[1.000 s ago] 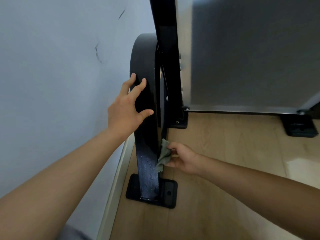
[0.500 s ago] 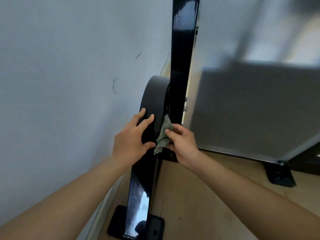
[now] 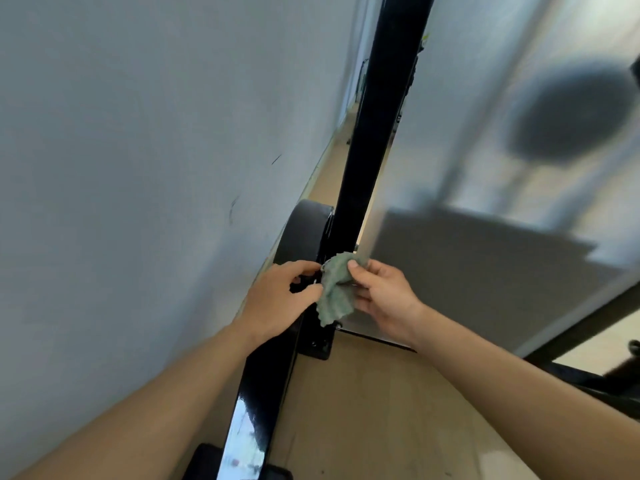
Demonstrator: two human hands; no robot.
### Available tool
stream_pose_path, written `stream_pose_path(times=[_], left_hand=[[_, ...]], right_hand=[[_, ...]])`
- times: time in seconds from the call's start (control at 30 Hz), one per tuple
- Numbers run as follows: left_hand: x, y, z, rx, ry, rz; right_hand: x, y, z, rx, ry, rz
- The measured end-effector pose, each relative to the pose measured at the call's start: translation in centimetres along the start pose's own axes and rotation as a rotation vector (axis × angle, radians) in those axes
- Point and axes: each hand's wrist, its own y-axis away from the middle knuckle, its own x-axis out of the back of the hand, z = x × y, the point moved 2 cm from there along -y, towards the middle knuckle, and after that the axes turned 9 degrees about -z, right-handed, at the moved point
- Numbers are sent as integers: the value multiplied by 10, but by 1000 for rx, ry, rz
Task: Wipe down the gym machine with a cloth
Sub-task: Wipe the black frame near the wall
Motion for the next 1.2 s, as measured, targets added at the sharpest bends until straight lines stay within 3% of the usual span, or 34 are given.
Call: stream_pose_path(times=[0.07,0.27,0.37,0.43,0.57,0.67,0.9,0.97,1.03,1.2], left_hand=[[-3,-3,11,-27,295,-78],[10,-3,30,24,485,108],[18,-4,31,61,606,58],[19,-3,28,31,529,-4],[24,-4,17,46,442,66],[29,-8,7,117,457,208],[20,-32,24,192,451,369],[17,-45,28,216,535,388],[15,-58,31,230,620,405],[15,-86,48,135,827,280]], right_hand=[[1,6,-9,32,-2,-9],[-14,6,-22,85,66,-74],[-16,5,-25,215,489,-16],[-19,5,-24,305,758,-74],[-25,8,-27,258,733,-202],[-17,2,-33,236,889,-38],[-14,-7,-46,304,1269,447],[-11,-13,-50,253,1216,530],[-10,-20,-50,280,1014,553],[-18,-27,-45,441,650,451]])
